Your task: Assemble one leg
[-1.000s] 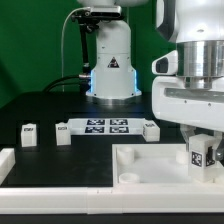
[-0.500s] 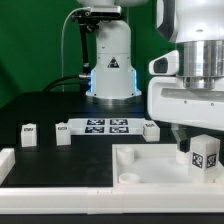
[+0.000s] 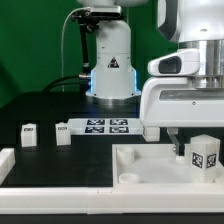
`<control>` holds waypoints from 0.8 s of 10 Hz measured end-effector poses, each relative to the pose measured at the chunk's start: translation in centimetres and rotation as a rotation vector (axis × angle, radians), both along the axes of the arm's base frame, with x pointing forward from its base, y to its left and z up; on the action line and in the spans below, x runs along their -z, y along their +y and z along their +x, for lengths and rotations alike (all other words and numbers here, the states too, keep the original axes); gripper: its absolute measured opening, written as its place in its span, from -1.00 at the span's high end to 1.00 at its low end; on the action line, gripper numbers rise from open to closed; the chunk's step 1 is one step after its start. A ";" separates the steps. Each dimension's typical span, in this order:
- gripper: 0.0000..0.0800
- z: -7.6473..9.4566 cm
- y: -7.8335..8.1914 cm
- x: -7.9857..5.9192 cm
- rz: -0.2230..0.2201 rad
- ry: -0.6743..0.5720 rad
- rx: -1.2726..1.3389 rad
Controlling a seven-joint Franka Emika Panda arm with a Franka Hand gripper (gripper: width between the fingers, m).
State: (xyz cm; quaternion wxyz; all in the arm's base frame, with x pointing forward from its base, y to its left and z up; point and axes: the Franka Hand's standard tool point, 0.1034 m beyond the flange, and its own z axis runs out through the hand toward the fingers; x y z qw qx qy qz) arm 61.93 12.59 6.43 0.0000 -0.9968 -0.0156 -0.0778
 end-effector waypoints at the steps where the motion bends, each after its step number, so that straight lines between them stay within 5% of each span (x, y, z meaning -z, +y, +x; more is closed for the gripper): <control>1: -0.62 0.0 -0.1 0.0 -0.024 0.003 -0.130; 3: -0.62 -0.1 -0.5 0.0 -0.082 0.017 -0.379; 5: -0.62 0.0 -0.6 0.1 -0.090 0.018 -0.398; 6: -0.37 0.0 -0.7 0.1 -0.090 0.018 -0.398; 7: -0.37 -0.1 -0.7 0.1 -0.088 0.018 -0.385; 8: 0.26 -0.1 -0.7 0.1 -0.085 0.018 -0.360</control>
Offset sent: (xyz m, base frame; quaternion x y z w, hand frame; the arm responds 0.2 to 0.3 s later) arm 0.0000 0.0000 0.0000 0.0000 0.0000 -0.2667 0.9638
